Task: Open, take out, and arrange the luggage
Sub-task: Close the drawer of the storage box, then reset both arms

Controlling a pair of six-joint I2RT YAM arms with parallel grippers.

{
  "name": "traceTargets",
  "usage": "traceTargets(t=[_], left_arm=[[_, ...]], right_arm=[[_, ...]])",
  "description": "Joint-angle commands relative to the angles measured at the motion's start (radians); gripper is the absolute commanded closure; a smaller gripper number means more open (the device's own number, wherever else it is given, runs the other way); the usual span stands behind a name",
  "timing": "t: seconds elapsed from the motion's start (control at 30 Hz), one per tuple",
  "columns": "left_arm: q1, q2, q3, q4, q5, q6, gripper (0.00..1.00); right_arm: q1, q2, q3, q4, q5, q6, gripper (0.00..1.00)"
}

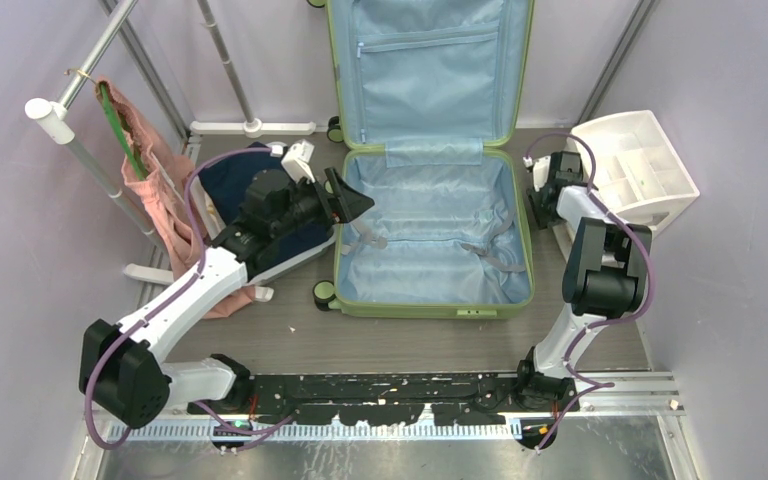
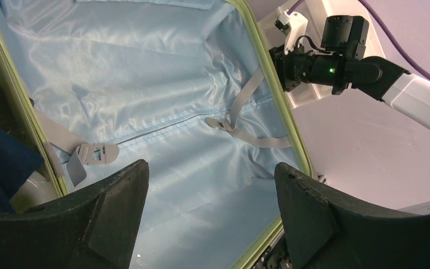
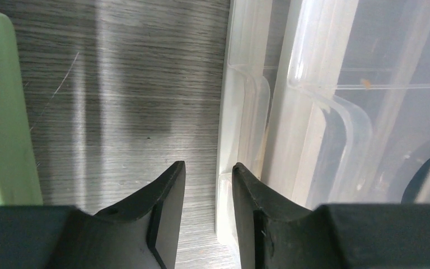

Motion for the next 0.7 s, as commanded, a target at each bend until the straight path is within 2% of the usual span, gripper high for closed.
traceTargets(t=[0.0, 0.1, 0.23, 0.3, 0.37, 0.4, 0.5, 0.57, 0.67], left_arm=[[0.007, -0.053, 0.031, -0.008, -0.012, 0.030, 0.17], [0.008, -0.067, 0.070, -0.035, -0.013, 0.057, 0.17], [0.019, -0.070, 0.157, -0.140, 0.004, 0.103, 0.16], [0.028, -0.067, 0.251, -0.229, 0.019, 0.135, 0.15], [0.037, -0.061, 0.341, -0.336, 0.018, 0.188, 0.12], [0.043, -0.059, 0.386, -0.386, 0.012, 0.205, 0.11], [0.064, -0.050, 0.522, -0.528, -0.013, 0.233, 0.04], [0.077, -0.040, 0.619, -0.617, -0.032, 0.249, 0.01], [0.088, -0.032, 0.744, -0.715, -0.055, 0.266, 0.00]], right_arm=[[-0.012, -0.094, 0.109, -0.114, -0.050, -0.004, 0.56], [-0.013, -0.156, 0.196, -0.270, -0.124, -0.024, 0.53], [-0.013, -0.256, 0.331, -0.447, -0.287, -0.043, 0.42], [-0.013, -0.294, 0.396, -0.493, -0.340, -0.044, 0.30], [-0.013, -0.321, 0.466, -0.531, -0.390, -0.038, 0.09], [-0.014, -0.334, 0.502, -0.540, -0.414, -0.024, 0.01], [-0.017, -0.372, 0.579, -0.531, -0.482, 0.072, 0.00], [-0.018, -0.403, 0.597, -0.480, -0.492, 0.205, 0.00], [-0.018, -0.450, 0.616, -0.414, -0.495, 0.380, 0.00]])
